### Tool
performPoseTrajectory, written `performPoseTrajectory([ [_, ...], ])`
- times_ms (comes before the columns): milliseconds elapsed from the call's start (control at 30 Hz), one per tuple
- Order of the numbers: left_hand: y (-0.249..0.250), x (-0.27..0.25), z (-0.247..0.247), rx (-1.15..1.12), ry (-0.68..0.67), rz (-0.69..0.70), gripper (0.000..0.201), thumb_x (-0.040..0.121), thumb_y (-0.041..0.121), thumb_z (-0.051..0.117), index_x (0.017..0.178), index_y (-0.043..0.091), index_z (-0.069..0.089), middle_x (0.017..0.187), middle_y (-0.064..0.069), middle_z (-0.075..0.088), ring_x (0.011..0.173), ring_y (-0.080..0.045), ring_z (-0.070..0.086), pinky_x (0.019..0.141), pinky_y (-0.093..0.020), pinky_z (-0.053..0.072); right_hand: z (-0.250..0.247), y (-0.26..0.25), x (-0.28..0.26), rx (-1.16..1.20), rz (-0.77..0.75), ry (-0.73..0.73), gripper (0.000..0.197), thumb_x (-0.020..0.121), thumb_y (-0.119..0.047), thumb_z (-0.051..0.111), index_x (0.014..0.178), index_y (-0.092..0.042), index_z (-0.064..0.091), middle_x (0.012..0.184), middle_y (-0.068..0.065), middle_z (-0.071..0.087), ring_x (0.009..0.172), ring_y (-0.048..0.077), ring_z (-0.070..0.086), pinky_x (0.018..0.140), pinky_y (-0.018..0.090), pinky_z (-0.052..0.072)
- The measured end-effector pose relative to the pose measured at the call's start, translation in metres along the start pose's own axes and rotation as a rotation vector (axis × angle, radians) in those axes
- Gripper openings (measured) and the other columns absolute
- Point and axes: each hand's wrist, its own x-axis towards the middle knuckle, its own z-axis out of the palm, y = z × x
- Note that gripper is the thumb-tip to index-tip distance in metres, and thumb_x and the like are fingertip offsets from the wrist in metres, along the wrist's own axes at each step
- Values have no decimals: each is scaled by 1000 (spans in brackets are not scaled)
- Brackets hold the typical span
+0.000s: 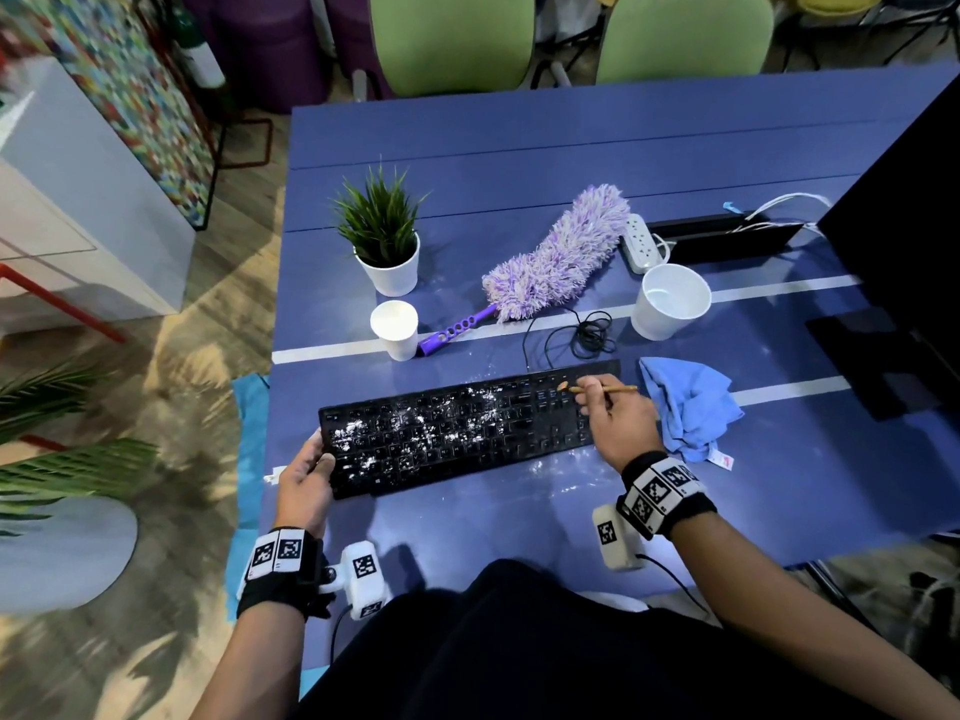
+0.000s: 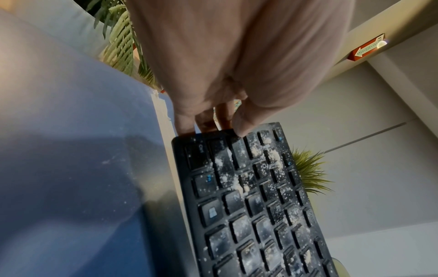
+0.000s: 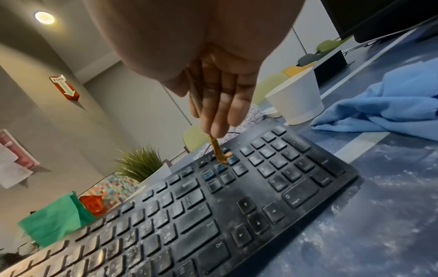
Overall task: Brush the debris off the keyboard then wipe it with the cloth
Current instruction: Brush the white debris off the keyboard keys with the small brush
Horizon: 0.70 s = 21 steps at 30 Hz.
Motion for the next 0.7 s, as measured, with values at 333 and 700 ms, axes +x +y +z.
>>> performPoseTrajectory([
  [333, 3, -7, 2, 3, 8, -14, 46, 96, -14, 36, 128, 11, 57, 97, 16, 74, 95, -3, 64, 89, -17, 50, 5, -3, -7, -55, 41, -6, 39, 101, -38, 36, 94, -16, 67, 79, 5, 73, 79, 25, 69, 75, 35, 53],
  [700, 7, -8, 3, -35, 3, -18, 45, 97, -13, 36, 132, 9, 56, 119, -10, 65, 113, -22, 57, 100, -30, 46, 9, -1, -9, -3, -9, -126, 33, 102, -34, 40, 93, -18, 68, 78, -1, 72, 76, 19, 69, 76, 38, 56],
])
